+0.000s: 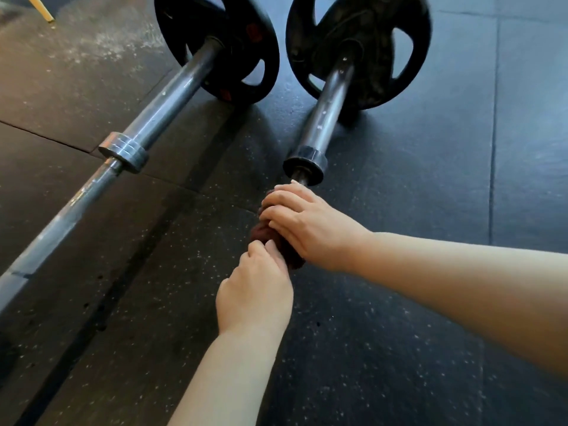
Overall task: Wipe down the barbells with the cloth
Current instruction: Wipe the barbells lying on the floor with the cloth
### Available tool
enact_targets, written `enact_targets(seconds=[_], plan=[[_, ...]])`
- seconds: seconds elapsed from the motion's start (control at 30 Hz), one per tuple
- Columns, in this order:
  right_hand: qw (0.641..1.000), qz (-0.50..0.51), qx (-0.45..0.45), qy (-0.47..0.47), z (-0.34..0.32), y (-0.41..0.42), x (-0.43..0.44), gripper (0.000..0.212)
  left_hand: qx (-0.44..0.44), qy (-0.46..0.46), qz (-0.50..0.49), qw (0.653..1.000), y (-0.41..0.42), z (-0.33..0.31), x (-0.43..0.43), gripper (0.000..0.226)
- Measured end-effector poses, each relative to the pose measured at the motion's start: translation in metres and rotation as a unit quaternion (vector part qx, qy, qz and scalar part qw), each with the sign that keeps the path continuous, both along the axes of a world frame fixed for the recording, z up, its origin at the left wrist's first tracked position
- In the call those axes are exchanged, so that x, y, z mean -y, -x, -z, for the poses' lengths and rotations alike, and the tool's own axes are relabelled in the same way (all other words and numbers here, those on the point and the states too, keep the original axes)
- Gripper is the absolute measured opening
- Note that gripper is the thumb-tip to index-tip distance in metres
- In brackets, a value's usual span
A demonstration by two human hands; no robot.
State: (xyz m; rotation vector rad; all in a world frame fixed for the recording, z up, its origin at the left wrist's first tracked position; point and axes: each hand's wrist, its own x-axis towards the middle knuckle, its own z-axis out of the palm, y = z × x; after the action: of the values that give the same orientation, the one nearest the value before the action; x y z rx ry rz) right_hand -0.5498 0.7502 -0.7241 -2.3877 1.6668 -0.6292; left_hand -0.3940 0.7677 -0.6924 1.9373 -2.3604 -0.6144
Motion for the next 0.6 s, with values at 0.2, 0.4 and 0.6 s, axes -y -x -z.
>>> enact_targets(seconds=[0.2, 0.4, 0.6], plan=[[0.999, -0.006, 0.019, -0.032, 0.003, 0.006, 0.007, 0.027, -0.031, -0.012, 0.025, 0.999, 0.015, 0.002, 0.022, 0.039], [0.998, 0.019, 0.052, -0.017, 0.001, 0.023, 0.014, 0.033, -0.03, -0.012, 0.014, 0.999, 0.018, -0.002, 0.022, 0.032], [0.996, -0.093, -0.005, 0.0, 0.001, 0.036, 0.03, 0.028, -0.023, -0.047, -0.002, 0.999, 0.022, -0.006, 0.024, 0.029]])
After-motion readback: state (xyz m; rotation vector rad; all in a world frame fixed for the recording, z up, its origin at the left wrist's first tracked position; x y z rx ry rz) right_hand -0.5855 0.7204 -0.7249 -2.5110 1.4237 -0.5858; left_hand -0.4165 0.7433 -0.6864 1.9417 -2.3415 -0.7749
